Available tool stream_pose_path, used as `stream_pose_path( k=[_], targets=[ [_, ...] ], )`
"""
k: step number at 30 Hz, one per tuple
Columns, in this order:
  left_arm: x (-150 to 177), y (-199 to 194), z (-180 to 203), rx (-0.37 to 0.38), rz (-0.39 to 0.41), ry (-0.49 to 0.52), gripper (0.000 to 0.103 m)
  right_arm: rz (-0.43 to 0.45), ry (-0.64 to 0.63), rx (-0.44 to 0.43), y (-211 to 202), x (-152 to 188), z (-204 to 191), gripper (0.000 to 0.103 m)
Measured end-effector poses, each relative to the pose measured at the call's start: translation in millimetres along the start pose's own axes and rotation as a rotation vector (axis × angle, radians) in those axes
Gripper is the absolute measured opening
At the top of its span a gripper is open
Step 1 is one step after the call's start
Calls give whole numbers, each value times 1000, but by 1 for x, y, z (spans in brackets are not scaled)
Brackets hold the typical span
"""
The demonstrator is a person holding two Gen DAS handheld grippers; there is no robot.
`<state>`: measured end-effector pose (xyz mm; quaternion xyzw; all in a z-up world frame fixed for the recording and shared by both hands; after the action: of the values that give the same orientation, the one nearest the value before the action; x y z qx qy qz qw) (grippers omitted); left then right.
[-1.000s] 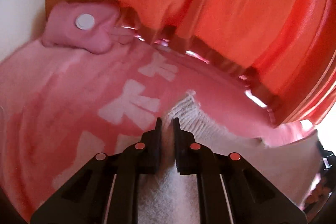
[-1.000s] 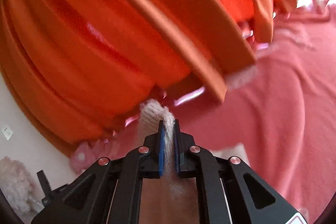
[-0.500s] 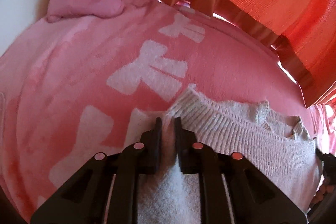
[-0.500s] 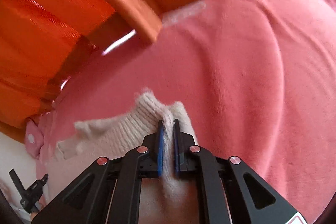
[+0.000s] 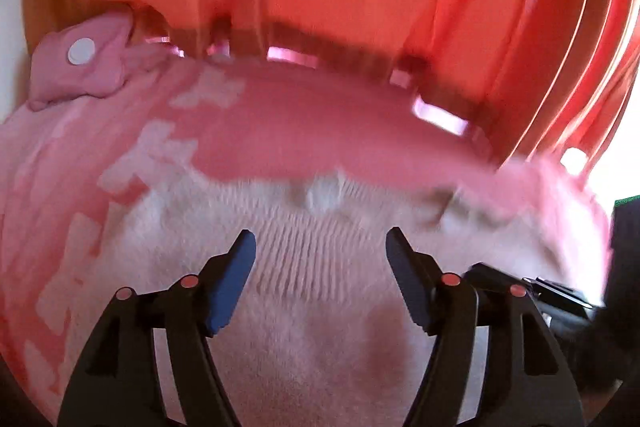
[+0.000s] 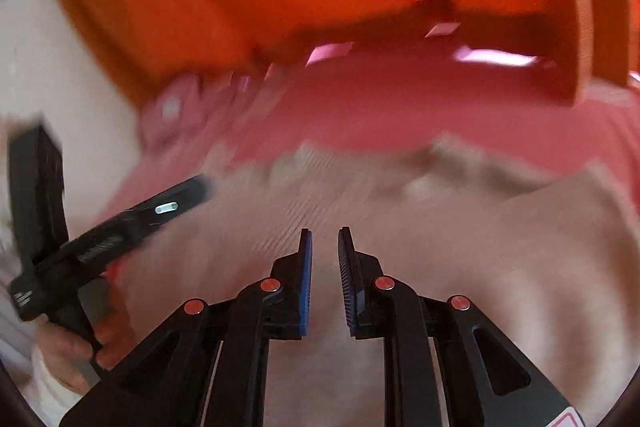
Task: Fold small clothes
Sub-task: 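Open both tools and release the folded sweater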
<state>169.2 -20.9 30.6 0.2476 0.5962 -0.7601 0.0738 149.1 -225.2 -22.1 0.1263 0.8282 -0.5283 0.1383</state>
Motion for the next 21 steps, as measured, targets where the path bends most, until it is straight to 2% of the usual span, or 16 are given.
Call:
stream_pose_path(
  k=[1,2,3,4,6,7,10,11,12,13,15,16,17,19,21],
  targets=[
    [3,10,-1,-48,-37,5,65,-25,2,19,7,2,1,15],
    [6,19,-7,-91,-73,-4,65,-41,4,43,9,9,3,3],
    [8,28,-19,-118,-108,-27,65,-38,13,31,5,6,10,1],
    [9,28,-29,-94,-111,-49,65,-31,54,23,-4,4,26,0],
    [11,19,-43,-56,-88,-65,65,5,151,72,-19,-3,58,0],
    [13,17,-47,-73,-81,-63,65,24,238,105,-33,-3,87,0],
    [12,10,-73,-249,-54,-80,65,70,443,208,-64,7,150,0],
    [10,9,-82,-258,-53,-95,65,99,492,190,-76,12,167,0],
    [6,6,-97,-235,-53,-144,71,133,531,179,-87,16,178,0],
    [2,2,-111,-246,-48,-211,76,173,564,203,-97,20,186,9],
    [-5,-4,-141,-244,-20,-348,79,246,598,263,-114,22,192,17],
    [-8,-5,-150,-217,-17,-388,79,261,600,263,-117,20,191,24],
    [-11,-5,-158,-167,-15,-435,79,273,597,255,-116,18,190,40],
    [-13,-3,-159,-78,-14,-471,81,265,588,252,-107,9,187,56],
    [-14,3,-148,7,-28,-463,90,221,565,267,-91,0,184,56]
  ],
)
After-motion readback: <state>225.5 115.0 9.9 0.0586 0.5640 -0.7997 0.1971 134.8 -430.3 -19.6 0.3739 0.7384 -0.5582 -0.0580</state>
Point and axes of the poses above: each gripper's, at about its wrist camera, not at the fingertips, and y roughly the way its jaws point, z to its right, x to its underside, the point moved 3 cm from there along y, roughly the way its jaws point, and after that the axes turned 13 degrees about -z, right-handed, at the moved point
